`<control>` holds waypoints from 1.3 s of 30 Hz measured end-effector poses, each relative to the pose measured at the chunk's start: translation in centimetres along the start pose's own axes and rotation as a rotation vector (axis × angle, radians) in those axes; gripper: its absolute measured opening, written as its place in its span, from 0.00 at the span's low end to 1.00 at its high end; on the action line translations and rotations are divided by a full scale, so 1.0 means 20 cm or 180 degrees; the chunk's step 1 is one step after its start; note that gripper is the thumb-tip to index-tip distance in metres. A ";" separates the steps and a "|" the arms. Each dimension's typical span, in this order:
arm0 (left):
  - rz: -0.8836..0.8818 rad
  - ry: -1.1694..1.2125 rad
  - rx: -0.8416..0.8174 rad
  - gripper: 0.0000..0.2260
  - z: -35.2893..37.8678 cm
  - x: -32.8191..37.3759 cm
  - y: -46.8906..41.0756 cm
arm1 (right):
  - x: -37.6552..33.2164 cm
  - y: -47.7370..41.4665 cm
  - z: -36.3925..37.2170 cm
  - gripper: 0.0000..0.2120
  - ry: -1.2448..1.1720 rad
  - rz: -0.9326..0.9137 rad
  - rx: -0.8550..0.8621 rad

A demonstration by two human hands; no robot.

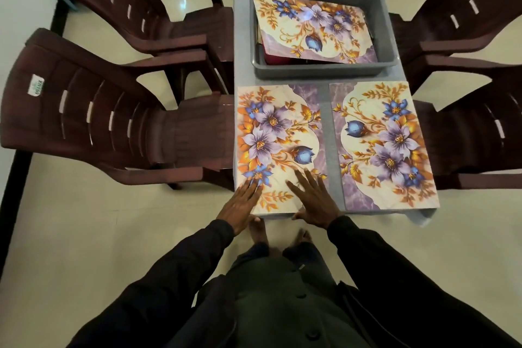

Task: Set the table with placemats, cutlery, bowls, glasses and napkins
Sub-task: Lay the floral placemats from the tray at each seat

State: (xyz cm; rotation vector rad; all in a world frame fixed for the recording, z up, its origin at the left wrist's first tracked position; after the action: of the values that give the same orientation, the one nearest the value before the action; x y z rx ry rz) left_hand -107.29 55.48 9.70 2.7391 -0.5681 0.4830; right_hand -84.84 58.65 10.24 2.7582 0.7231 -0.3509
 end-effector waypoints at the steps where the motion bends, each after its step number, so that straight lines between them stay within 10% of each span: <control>1: -0.0025 -0.0004 -0.0007 0.45 0.00 0.00 0.00 | 0.00 0.00 0.01 0.56 0.0033 0.0043 -0.0034; 39: -0.0005 0.0424 0.0229 0.40 -0.07 -0.03 0.02 | -0.07 0.01 0.00 0.55 0.0146 0.0289 -0.0293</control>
State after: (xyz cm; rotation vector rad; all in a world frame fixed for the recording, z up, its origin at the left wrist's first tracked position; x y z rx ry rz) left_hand -108.33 55.87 10.75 2.7482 -0.5244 0.6920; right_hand -85.81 57.82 10.67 2.7088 0.6064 -0.2302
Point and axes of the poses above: each hand's wrist, its own y-axis away from the middle knuckle, its own z-axis out of the palm, x = y × z, the point moved 6 cm from there along -y, towards the middle knuckle, and after that the axes turned 9 degrees about x, right-handed, at the moved point
